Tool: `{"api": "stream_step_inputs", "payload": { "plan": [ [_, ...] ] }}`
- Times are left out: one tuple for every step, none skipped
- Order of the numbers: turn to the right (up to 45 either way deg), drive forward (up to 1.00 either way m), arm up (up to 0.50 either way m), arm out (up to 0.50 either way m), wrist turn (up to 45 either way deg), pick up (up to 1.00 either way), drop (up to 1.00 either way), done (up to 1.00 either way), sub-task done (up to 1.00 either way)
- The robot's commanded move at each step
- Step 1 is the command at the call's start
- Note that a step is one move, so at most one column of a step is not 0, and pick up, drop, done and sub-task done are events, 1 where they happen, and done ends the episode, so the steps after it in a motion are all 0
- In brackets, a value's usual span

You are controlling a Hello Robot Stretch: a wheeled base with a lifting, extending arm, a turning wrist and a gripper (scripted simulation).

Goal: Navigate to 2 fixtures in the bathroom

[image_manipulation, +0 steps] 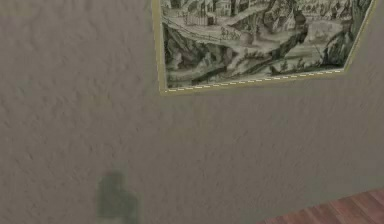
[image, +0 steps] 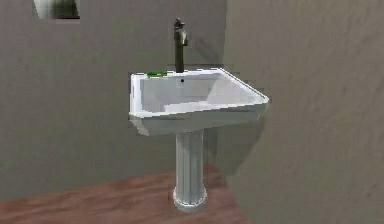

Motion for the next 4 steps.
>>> {"api": "stream_step_inputs", "payload": {
  "plan": [
    [-45.0,0.00,0.00,0.00,0.0,0.00,0.00,0.00,0.00],
    [-45.0,0.00,0.00,0.00,0.0,0.00,0.00,0.00,0.00],
    [-12.0,0.00,0.00,0.00,0.0,0.00,0.00,0.00,0.00],
    [0.0,1.00,0.00,0.00,0.0,0.00,0.00,0.00,0.00]
  ]
}}
